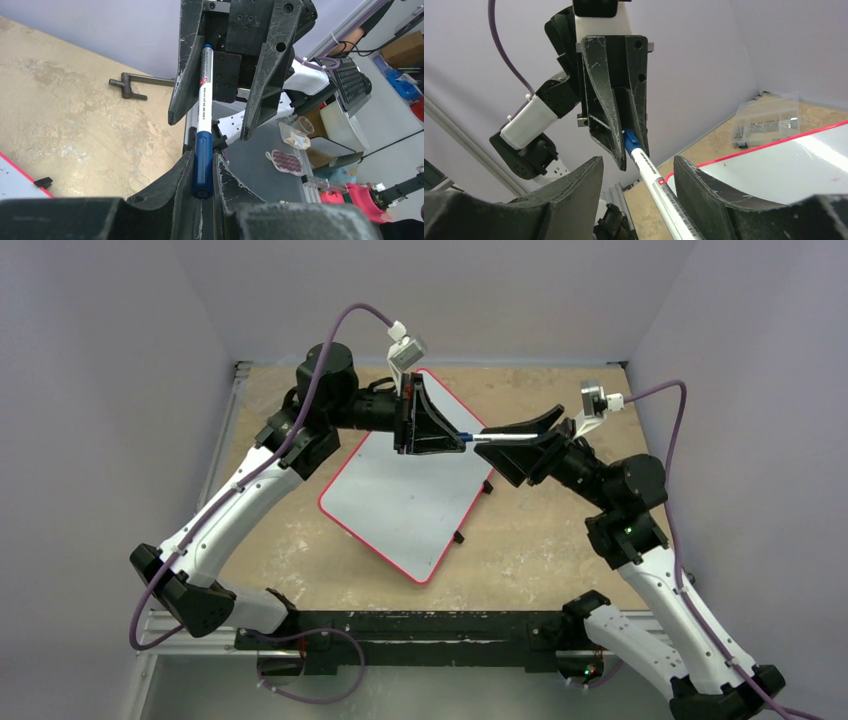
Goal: Write a sentence on the whiteboard
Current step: Pass from the left arm to the right
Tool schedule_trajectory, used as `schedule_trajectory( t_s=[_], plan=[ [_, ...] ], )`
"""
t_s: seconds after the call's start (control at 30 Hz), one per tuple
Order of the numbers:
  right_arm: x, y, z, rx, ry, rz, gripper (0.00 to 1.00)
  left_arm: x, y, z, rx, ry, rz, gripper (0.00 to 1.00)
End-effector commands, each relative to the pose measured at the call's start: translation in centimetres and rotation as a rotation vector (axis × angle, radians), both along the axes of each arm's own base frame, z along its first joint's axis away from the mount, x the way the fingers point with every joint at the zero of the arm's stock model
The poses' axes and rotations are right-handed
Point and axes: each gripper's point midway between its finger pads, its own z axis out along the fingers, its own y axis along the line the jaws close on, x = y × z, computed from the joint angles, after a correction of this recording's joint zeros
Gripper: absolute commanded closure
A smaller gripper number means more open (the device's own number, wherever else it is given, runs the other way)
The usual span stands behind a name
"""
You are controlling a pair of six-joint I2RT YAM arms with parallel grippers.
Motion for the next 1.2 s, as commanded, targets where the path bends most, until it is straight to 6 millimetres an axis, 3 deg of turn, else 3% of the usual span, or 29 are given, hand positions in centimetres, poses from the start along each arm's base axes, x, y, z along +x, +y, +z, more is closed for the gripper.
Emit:
schedule_trajectory(
  t_s=[0.0, 0.5, 1.17],
  plan=[
    [-1.3, -0.2, 1.8, 0.037, -0.085, 0.037, 0.47, -1.1, 1.0, 2.1, -0.032, -0.072, -0.031, 1.0],
    [-1.0, 0.2, 1.3, 0.028, -0.07, 0.052, 0.61, -1.6, 1.2, 1.2, -0.007, -0.065, -0.053, 1.0],
    [-1.0, 0.5, 1.0, 0.056, -0.059, 0.085, 0.62, -1.8, 1.3, 0.7, 0.01, -0.068, -0.08, 1.0]
  ],
)
